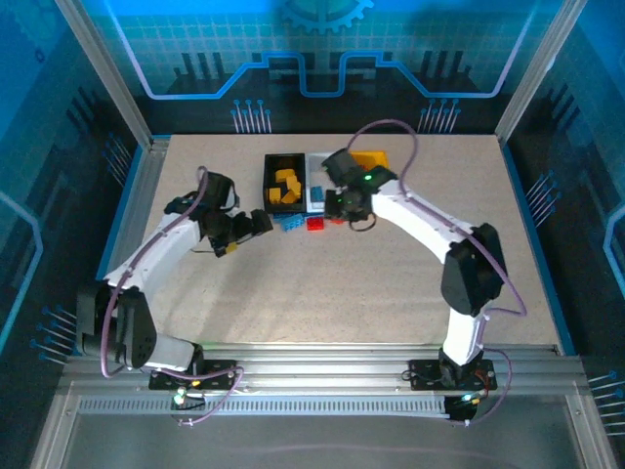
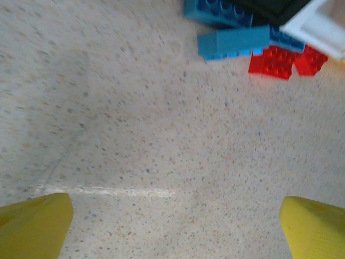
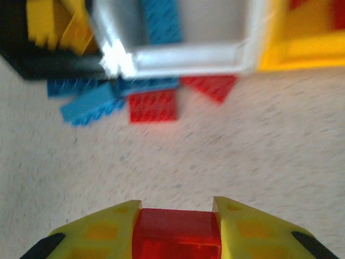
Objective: Sort the legos into containers by color
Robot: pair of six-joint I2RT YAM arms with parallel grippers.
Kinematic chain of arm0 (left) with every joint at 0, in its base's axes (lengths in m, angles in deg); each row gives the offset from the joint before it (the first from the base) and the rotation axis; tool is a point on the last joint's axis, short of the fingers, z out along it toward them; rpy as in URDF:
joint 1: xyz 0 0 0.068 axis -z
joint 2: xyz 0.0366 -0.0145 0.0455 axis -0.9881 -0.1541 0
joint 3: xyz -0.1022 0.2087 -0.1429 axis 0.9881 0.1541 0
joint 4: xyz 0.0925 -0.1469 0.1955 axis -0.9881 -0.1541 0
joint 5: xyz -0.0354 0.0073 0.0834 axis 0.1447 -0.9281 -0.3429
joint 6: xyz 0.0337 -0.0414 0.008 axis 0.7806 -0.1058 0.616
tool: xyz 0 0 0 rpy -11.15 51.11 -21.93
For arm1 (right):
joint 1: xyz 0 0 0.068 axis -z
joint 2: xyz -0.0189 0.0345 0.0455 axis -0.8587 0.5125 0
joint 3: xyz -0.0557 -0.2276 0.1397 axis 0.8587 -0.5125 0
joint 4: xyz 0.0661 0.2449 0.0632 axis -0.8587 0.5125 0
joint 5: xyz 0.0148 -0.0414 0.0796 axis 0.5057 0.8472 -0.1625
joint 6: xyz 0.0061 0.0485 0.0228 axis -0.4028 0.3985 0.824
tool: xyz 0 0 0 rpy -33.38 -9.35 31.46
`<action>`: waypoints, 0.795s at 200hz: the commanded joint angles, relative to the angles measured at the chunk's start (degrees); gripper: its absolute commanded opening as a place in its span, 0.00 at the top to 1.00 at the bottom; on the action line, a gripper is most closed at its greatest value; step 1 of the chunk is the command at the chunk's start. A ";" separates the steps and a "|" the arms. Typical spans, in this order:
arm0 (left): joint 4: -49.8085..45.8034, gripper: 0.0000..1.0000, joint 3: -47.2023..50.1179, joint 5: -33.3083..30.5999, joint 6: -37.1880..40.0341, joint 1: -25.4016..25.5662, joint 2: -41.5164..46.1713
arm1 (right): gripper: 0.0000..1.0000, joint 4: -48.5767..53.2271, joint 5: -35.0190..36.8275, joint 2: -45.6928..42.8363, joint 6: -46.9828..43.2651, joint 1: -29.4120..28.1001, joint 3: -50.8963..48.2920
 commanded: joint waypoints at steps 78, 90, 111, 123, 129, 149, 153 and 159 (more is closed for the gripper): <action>-2.07 0.01 -5.19 1.40 -0.31 6.51 -7.68 | 0.72 -0.94 -5.19 14.25 -4.98 16.11 11.32; -2.65 0.01 -5.47 1.07 0.01 6.48 -7.73 | 0.72 -0.63 -5.61 16.43 -5.12 16.68 13.13; -3.39 0.01 -5.96 0.70 0.36 6.51 -7.75 | 0.71 -0.09 -5.95 19.71 -5.55 17.38 15.95; -3.78 0.01 -6.22 0.51 0.59 6.47 -7.76 | 0.69 0.30 -6.18 21.24 -5.93 17.69 17.46; -3.93 0.01 -6.41 0.45 0.68 6.42 -7.84 | 0.67 0.51 -6.29 21.95 -6.11 17.80 18.13; -4.10 0.01 -6.79 0.35 0.77 6.42 -8.20 | 0.58 0.80 -7.03 23.18 -6.86 17.75 19.52; -4.08 0.01 -6.82 0.28 0.72 6.42 -8.32 | 0.55 0.81 -7.13 23.20 -6.95 17.79 19.57; -4.02 0.01 -6.93 0.32 0.64 6.42 -8.48 | 0.53 0.80 -7.32 23.07 -7.07 17.70 19.49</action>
